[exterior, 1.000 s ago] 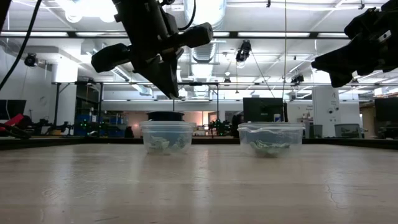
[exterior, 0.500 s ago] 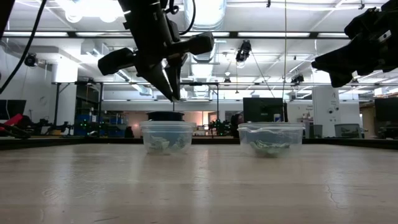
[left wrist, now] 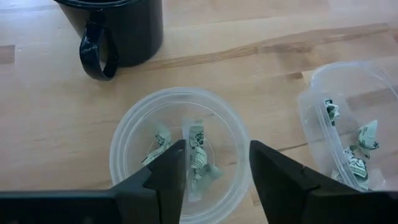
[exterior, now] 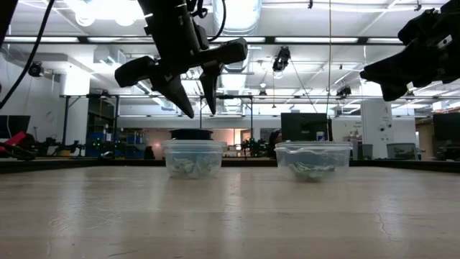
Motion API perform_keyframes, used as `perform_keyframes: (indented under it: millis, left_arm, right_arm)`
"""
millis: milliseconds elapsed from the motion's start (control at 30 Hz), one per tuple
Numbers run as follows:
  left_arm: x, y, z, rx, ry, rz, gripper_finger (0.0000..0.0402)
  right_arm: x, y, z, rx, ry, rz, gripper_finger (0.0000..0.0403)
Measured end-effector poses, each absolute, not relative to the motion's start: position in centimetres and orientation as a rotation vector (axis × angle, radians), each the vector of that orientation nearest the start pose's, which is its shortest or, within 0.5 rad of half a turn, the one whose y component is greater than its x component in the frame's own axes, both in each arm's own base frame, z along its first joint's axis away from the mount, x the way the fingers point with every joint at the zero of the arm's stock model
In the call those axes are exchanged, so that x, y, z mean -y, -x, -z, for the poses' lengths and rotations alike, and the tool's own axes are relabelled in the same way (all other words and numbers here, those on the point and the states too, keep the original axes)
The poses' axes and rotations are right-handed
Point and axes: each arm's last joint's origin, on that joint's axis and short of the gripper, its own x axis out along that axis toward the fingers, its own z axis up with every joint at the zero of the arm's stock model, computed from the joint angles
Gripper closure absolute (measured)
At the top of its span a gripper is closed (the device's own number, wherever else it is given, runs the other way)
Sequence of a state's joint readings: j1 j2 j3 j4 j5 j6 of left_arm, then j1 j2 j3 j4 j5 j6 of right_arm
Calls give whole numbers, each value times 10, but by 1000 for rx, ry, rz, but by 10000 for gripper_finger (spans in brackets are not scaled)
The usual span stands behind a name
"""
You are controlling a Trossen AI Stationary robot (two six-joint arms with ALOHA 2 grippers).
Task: Pick and place Stevia / Truvia into bins
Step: Return to Home Position
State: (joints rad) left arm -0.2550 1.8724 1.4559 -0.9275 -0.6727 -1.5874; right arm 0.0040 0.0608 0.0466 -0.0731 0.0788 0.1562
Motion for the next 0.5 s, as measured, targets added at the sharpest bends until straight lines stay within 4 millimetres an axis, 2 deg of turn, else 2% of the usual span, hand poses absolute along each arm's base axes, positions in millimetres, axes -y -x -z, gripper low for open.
perform_keyframes:
  millis: [133,300,500]
  left_arm:
    - [77,-362,-226,-624,682,-1060,240]
    - [83,-375,-241,-645,516,-808,240]
    - [83,-373,-264,-492,501,-628,240]
  right_arm:
    - [2,-99,-168,-81,-152,81,335]
    - [2,-99,-168,-81,-152,81,335]
    - [2,-99,-168,-81,-152,81,335]
